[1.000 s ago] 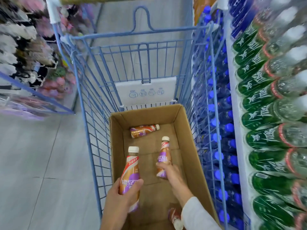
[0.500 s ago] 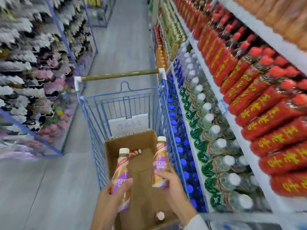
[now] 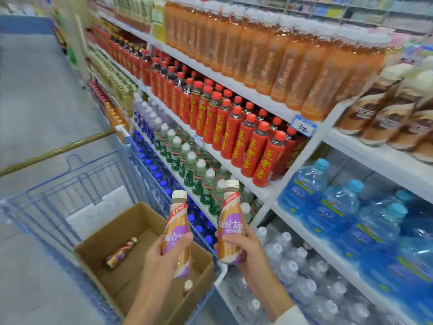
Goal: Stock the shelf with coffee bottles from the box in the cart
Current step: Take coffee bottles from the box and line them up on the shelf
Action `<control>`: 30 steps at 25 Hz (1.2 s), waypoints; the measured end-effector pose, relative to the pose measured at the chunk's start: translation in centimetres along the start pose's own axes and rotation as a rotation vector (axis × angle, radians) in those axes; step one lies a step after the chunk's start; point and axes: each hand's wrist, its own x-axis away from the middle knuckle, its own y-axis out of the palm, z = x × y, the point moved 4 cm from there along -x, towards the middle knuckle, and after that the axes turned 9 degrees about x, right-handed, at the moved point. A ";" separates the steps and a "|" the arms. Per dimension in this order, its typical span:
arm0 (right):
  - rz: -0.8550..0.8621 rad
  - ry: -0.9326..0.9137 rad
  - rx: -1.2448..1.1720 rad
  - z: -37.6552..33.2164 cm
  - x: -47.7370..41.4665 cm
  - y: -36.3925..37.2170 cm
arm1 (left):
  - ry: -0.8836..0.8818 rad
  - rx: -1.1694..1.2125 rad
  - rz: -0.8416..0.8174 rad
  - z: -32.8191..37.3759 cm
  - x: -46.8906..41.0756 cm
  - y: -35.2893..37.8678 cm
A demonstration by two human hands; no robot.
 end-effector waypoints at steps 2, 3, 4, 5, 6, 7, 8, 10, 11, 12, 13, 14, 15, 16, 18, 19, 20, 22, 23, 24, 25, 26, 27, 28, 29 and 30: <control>0.097 -0.044 -0.027 -0.3 3.1 -4.1 | -0.035 -0.045 -0.129 -0.8 1.5 3.2; 0.154 -0.071 -0.047 -0.6 5.0 -6.6 | -0.059 -0.055 -0.206 -1.6 2.4 5.4; 0.195 -0.089 -0.060 -0.7 6.7 -8.6 | -0.081 -0.068 -0.261 -2.2 3.2 7.4; 0.230 -0.100 -0.073 -0.8 8.4 -10.6 | -0.098 -0.088 -0.305 -2.8 3.9 9.4; 0.281 -0.117 -0.075 -0.8 10.1 -12.7 | -0.116 -0.108 -0.353 -3.5 4.9 11.5; 0.333 -0.130 -0.082 -0.5 11.5 -14.7 | -0.122 -0.123 -0.392 -4.1 6.1 13.5; 0.395 -0.149 -0.100 -0.4 13.3 -17.1 | -0.129 -0.158 -0.433 -5.0 7.4 15.8; 0.484 -0.166 -0.145 -0.2 16.4 -21.2 | -0.126 -0.218 -0.503 -6.8 10.1 19.9; 0.528 -0.167 -0.164 0.1 17.8 -23.5 | -0.110 -0.232 -0.555 -8.0 11.5 21.9; 0.570 -0.165 -0.181 0.4 19.2 -25.7 | -0.088 -0.262 -0.597 -9.2 12.7 23.7; 0.615 -0.170 -0.199 0.6 21.0 -28.2 | -0.069 -0.304 -0.624 -10.3 14.5 25.8; 0.659 -0.184 -0.215 0.7 22.6 -30.4 | -0.066 -0.323 -0.655 -11.4 16.1 27.7; 0.694 -0.205 -0.228 0.6 24.2 -32.5 | -0.068 -0.319 -0.684 -12.3 17.5 29.4; 0.729 -0.226 -0.236 0.4 25.9 -34.5 | -0.074 -0.309 -0.721 -13.0 19.3 31.2; 0.768 -0.264 -0.255 0.2 29.2 -38.3 | -0.077 -0.308 -0.790 -14.9 22.4 34.5; 0.774 -0.278 -0.254 0.1 30.6 -40.0 | -0.083 -0.295 -0.822 -15.8 23.8 36.1; 0.780 -0.287 -0.239 -0.2 31.9 -41.5 | -0.085 -0.284 -0.846 -16.6 25.1 37.6; 0.816 -0.304 -0.180 -1.6 34.2 -44.3 | -0.068 -0.270 -0.900 -17.4 27.7 40.8; 0.829 -0.322 -0.157 -2.7 35.3 -45.4 | -0.050 -0.265 -0.917 -17.3 29.0 42.7; 0.844 -0.348 -0.126 -3.9 36.1 -46.4 | -0.016 -0.256 -0.943 -17.2 29.9 44.4; 0.856 -0.375 -0.086 -5.2 36.9 -47.1 | 0.036 -0.245 -0.977 -16.6 30.9 46.2; 0.871 -0.398 -0.057 -6.7 37.6 -47.7 | 0.085 -0.235 -1.012 -15.8 32.1 48.1; 0.886 -0.424 -0.035 -8.1 38.1 -48.4 | 0.137 -0.233 -1.040 -15.0 32.9 49.8; 0.902 -0.458 -0.009 -9.6 38.4 -49.2 | 0.200 -0.230 -1.064 -14.0 33.7 51.6; 0.927 -0.494 0.033 -11.0 38.5 -50.1 | 0.266 -0.232 -1.087 -13.2 34.2 53.3; 0.963 -0.521 0.077 -12.4 38.3 -50.8 | 0.322 -0.244 -1.106 -12.6 34.5 54.9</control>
